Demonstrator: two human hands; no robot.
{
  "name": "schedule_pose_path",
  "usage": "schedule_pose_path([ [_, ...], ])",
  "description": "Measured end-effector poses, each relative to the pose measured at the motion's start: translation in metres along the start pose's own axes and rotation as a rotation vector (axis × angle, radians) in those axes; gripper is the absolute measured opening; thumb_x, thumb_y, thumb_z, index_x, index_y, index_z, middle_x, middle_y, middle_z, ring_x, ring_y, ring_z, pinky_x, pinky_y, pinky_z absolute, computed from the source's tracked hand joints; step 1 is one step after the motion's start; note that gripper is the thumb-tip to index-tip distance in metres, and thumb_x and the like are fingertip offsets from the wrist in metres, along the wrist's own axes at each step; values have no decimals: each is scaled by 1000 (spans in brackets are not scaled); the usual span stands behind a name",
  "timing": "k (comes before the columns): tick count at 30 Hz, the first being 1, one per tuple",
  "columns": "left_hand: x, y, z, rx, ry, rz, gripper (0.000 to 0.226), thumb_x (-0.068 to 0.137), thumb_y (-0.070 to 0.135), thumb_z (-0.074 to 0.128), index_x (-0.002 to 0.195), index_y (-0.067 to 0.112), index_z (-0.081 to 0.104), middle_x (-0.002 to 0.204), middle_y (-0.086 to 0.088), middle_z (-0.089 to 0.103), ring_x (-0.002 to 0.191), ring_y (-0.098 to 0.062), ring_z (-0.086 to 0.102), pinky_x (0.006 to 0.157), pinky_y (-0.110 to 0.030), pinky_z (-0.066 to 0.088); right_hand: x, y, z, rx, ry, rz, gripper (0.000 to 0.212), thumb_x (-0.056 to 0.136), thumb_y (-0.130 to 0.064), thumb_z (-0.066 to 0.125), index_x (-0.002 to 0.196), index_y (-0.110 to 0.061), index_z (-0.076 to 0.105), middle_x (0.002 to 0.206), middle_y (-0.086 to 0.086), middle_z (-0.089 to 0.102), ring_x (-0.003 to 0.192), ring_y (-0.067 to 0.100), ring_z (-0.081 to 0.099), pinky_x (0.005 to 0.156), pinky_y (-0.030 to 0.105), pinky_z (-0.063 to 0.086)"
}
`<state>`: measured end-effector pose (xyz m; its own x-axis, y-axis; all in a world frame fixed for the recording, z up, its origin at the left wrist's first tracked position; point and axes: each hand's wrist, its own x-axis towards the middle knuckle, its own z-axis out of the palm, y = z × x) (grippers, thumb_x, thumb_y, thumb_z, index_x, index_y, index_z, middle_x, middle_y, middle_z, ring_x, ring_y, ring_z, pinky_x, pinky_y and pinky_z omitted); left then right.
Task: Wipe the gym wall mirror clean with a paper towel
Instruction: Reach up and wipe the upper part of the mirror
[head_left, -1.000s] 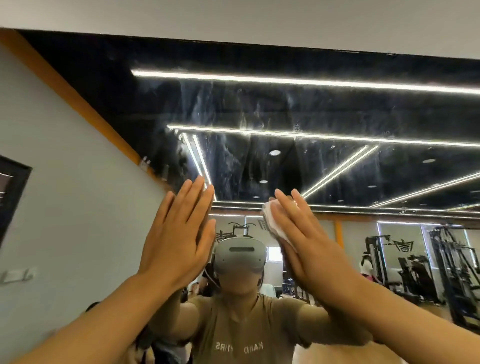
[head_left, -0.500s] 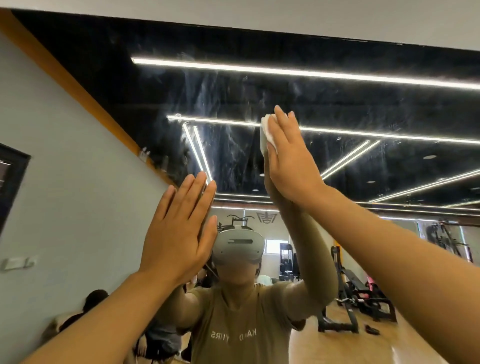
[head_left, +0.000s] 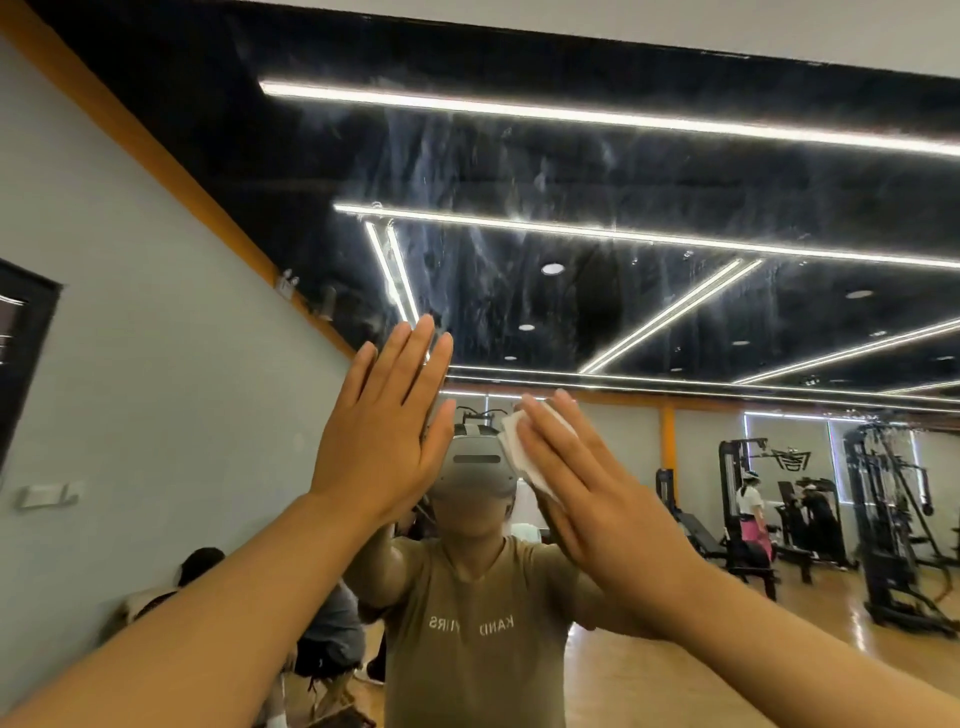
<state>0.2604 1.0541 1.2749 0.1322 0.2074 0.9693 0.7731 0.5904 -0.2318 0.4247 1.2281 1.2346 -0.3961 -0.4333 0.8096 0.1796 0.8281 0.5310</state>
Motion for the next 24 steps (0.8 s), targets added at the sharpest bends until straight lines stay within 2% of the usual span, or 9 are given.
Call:
schedule_pose_path([
  [2, 0, 0, -1, 0, -6, 5, 62, 105, 45, 21, 159, 14, 21, 167, -7, 16, 154, -23, 10, 124, -37, 1, 21, 10, -7, -25, 7, 17, 75, 87, -13, 68, 152, -7, 31, 161, 11, 24, 149, 35, 20, 104, 45, 47],
  [4, 0, -2, -2, 3, -1, 11, 62, 105, 45, 23, 159, 15, 22, 167, -6, 17, 154, -22, 11, 123, -36, 1, 52, 18, -15, -63, 59, 62, 70, 86, -11, 68, 149, -4, 39, 159, 14, 31, 147, 35, 24, 102, 41, 42],
  [8, 1, -6, -5, -19, -8, 34, 62, 104, 45, 26, 159, 17, 21, 166, -5, 18, 153, -18, 9, 123, -34, 1, 120, 32, -32, -2, 133, 266, 57, 100, -7, 55, 153, -5, 34, 165, 10, 20, 153, 30, 9, 117, 37, 21],
  [11, 2, -12, -10, -114, -23, 56, 62, 103, 46, 28, 159, 21, 20, 166, 0, 15, 153, -6, -4, 123, -27, -5, 153, 38, -40, 150, 200, 430, 49, 106, -13, 44, 153, -7, 32, 167, 7, 12, 154, 27, 3, 122, 33, 13],
  [14, -3, -23, -17, -118, -24, 44, 62, 103, 46, 29, 159, 21, 20, 166, 0, 15, 151, -2, -10, 121, -23, -11, 147, 28, -34, 133, 203, 340, 49, 104, -10, 47, 152, -6, 36, 165, 9, 16, 153, 29, 6, 116, 17, -1],
  [16, -10, -32, -23, -100, -42, 5, 63, 102, 46, 27, 159, 20, 21, 166, 0, 12, 152, -5, -8, 121, -23, -13, 128, 22, -30, 9, 183, 221, 50, 102, -6, 50, 150, -4, 40, 163, 10, 23, 152, 31, 12, 118, 22, 6],
  [20, -23, -50, -30, -56, -76, -18, 64, 102, 46, 25, 159, 17, 22, 166, -1, 14, 153, -13, 3, 122, -25, -10, 110, 35, -47, -411, 204, 107, 49, 100, -20, 34, 140, 2, 53, 155, 16, 40, 145, 40, 31, 115, 50, 30],
  [22, -28, -58, -31, -47, -90, -21, 64, 103, 47, 25, 159, 17, 22, 166, -2, 16, 154, -16, 7, 123, -27, -7, 113, 43, -54, -472, 136, 139, 46, 98, -18, 45, 137, 5, 54, 153, 19, 41, 144, 43, 32, 112, 54, 36],
  [24, -32, -61, -30, -57, -102, -23, 64, 103, 47, 25, 159, 17, 22, 166, -3, 17, 154, -18, 9, 123, -29, -5, 114, 36, -53, -414, 3, 131, 53, 101, -32, 47, 144, 0, 48, 156, 17, 37, 147, 39, 27, 115, 52, 31],
])
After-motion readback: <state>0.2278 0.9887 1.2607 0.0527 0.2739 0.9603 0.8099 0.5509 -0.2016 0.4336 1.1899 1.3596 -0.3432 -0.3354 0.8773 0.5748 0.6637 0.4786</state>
